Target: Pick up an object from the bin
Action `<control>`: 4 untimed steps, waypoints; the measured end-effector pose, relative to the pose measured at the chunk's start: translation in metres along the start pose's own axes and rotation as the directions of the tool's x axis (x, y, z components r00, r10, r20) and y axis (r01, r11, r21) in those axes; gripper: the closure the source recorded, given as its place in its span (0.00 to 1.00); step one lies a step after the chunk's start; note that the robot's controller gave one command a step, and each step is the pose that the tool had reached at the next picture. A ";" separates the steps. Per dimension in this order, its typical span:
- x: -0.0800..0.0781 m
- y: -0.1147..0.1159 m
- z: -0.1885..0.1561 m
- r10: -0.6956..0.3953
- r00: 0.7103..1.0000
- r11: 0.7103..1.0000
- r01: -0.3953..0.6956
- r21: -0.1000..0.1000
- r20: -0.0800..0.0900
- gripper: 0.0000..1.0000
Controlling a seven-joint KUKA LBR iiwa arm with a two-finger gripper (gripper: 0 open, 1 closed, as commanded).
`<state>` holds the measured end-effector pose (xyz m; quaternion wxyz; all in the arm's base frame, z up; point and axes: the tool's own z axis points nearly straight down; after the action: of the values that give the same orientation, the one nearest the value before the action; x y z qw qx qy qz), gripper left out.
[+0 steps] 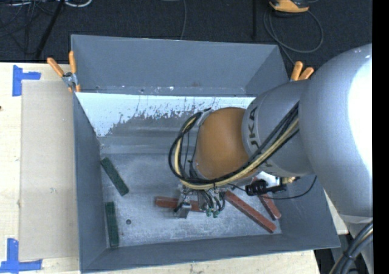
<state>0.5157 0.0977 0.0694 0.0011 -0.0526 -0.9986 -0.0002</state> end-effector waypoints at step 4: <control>0.013 -0.014 0.000 0.122 0.993 0.993 -0.122 0.001 0.000 1.00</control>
Offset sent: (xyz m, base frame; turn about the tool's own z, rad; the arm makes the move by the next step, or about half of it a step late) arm -0.0282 -0.0342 0.1232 0.1802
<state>0.5016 0.0850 0.0692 0.0011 -0.1136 -0.9935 0.0002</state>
